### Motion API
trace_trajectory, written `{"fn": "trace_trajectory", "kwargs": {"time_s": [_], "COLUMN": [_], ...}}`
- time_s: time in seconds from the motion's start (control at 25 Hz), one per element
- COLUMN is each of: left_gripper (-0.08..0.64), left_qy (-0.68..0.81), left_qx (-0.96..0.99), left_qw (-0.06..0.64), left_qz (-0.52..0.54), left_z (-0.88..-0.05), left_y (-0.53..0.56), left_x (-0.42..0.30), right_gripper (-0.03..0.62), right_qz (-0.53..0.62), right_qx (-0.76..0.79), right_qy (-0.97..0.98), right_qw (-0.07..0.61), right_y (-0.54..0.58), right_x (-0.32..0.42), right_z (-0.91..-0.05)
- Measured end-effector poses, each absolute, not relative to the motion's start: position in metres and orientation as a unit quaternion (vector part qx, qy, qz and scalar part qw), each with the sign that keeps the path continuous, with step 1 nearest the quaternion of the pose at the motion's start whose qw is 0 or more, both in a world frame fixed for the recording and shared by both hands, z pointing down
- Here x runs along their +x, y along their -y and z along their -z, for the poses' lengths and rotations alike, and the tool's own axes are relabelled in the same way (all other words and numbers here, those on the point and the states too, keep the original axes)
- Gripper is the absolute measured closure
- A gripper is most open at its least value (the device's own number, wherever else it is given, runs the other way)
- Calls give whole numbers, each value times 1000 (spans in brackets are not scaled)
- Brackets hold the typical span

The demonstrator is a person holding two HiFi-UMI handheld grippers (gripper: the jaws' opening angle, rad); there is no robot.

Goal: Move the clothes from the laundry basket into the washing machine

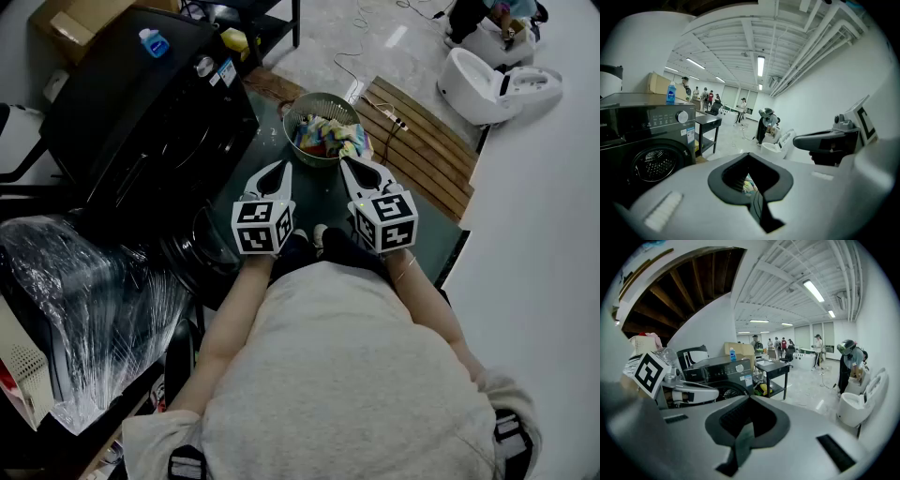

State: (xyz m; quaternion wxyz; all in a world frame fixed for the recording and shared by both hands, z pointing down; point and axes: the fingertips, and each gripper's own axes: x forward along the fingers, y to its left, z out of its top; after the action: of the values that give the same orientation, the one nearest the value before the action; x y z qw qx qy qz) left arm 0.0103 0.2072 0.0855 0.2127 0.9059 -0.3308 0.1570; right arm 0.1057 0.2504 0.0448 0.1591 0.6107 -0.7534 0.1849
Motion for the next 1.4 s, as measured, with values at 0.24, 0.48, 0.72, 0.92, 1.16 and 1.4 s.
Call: {"fn": "trace_trajectory", "kwargs": {"time_s": [0.24,0.48,0.72,0.92,1.16,1.4], "left_gripper": [551,551,551,551,551,551], "left_qy": [318,306,282,268,265,279], "left_qx": [906,911,922,920,910,889], "left_qw": [215,218,196,207,230,269], "left_qz": [-177,-171,-179,-199,-222,-245], "left_z": [-96,-95,-96,-113,-154,-184], "left_y": [-213,-212,-210,-199,-159,-116], "left_x": [18,18,14,20,35,77], "right_gripper": [586,586,586,586,584,584], "right_qz": [-186,-175,-191,-228,-258,-293], "right_qx": [605,608,619,613,620,564], "right_qy": [758,758,750,742,724,748], "right_qw": [158,157,137,148,161,194], "right_y": [-253,-248,-248,-245,-198,-150], "right_x": [105,100,101,111,144,177], "right_z": [-47,-44,-50,-78,-120,-168]}}
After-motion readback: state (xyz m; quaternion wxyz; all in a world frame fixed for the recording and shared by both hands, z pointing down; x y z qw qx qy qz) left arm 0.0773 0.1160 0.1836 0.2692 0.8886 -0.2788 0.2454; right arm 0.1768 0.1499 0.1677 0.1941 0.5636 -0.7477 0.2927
